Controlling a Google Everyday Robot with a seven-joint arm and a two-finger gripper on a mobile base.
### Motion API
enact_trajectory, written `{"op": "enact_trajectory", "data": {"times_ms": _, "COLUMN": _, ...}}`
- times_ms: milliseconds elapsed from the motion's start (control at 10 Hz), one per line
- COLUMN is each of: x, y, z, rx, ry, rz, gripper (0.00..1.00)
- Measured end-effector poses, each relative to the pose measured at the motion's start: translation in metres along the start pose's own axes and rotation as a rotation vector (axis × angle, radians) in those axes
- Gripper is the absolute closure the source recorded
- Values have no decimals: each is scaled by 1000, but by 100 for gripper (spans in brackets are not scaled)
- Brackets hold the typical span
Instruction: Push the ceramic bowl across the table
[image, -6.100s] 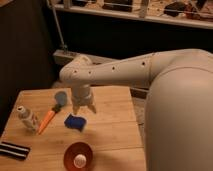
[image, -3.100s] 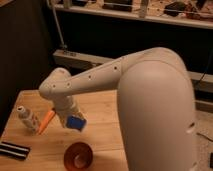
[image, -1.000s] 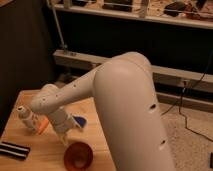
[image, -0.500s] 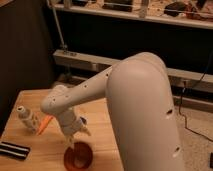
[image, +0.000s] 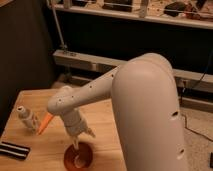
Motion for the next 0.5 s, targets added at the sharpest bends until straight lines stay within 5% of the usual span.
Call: {"op": "enact_trajectory", "data": {"times_ms": 500, "x": -12, "y": -9, "z": 13, "rx": 31, "ry": 14, "rz": -5, "gripper": 35}}
